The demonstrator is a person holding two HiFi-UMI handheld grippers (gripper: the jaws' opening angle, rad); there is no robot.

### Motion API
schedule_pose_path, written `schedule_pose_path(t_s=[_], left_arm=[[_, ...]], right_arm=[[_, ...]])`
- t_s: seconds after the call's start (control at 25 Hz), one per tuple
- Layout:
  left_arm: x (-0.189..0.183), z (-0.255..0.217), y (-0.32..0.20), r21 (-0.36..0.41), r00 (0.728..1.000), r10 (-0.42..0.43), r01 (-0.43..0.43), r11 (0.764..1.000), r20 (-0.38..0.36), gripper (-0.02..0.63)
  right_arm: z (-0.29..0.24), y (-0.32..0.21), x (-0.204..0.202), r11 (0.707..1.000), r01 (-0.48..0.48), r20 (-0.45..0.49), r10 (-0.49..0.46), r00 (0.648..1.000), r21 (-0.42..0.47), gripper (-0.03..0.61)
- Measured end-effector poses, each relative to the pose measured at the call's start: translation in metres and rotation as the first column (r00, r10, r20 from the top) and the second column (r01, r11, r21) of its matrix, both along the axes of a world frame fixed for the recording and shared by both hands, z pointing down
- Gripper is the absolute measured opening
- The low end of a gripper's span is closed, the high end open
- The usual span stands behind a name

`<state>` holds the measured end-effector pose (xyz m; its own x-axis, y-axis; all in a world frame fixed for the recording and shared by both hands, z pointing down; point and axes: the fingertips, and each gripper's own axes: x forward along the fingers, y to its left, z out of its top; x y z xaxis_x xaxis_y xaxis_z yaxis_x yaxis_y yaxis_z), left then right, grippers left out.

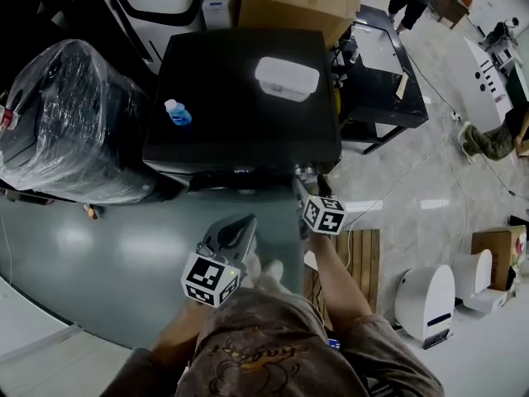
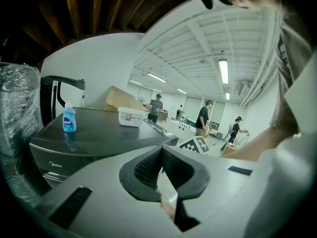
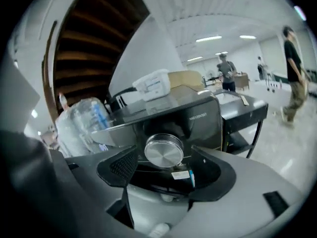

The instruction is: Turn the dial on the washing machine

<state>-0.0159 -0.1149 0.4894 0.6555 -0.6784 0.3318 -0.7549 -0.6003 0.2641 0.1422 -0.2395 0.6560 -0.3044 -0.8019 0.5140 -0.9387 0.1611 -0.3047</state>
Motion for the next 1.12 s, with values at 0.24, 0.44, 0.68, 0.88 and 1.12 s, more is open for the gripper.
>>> schedule_pose_path(t_s=[0.24, 0.44, 0.68, 0.88, 1.12], left_arm=[[-0.004, 0.001, -0.001, 0.001, 1.0, -0.005, 0.005, 1.0, -0.002, 0.0], [-0.008, 0.001, -0.003, -0.001, 1.0, -0.016, 0.016, 1.0, -0.001, 0.0], [-0.011, 0.003, -0.005, -0.005, 1.0, -0.019, 0.019, 1.0, 0.003, 0.0], [-0.011, 0.005, -0.005, -0.007, 1.0, -0.014, 0.014, 1.0, 0.006, 0.0], [-0.01, 0.005, -0.005, -0.013, 1.0, -0.006, 0.007, 1.0, 0.011, 0.0]], right_arm=[[0.006, -0.005, -0.017, 0.995, 0.101, -0.248, -0.096, 0.964, 0.006, 0.295], [0.012, -0.007, -0.017, 0.996, 0.085, -0.258, -0.085, 0.962, -0.013, 0.295], [0.013, -0.012, -0.008, 1.0, 0.023, -0.199, -0.026, 0.98, -0.017, 0.27], [0.015, -0.012, -0.007, 1.0, -0.012, -0.07, 0.01, 0.997, -0.024, 0.268], [0.015, -0.012, -0.005, 0.998, -0.053, 0.145, 0.059, 0.988, -0.044, 0.268]])
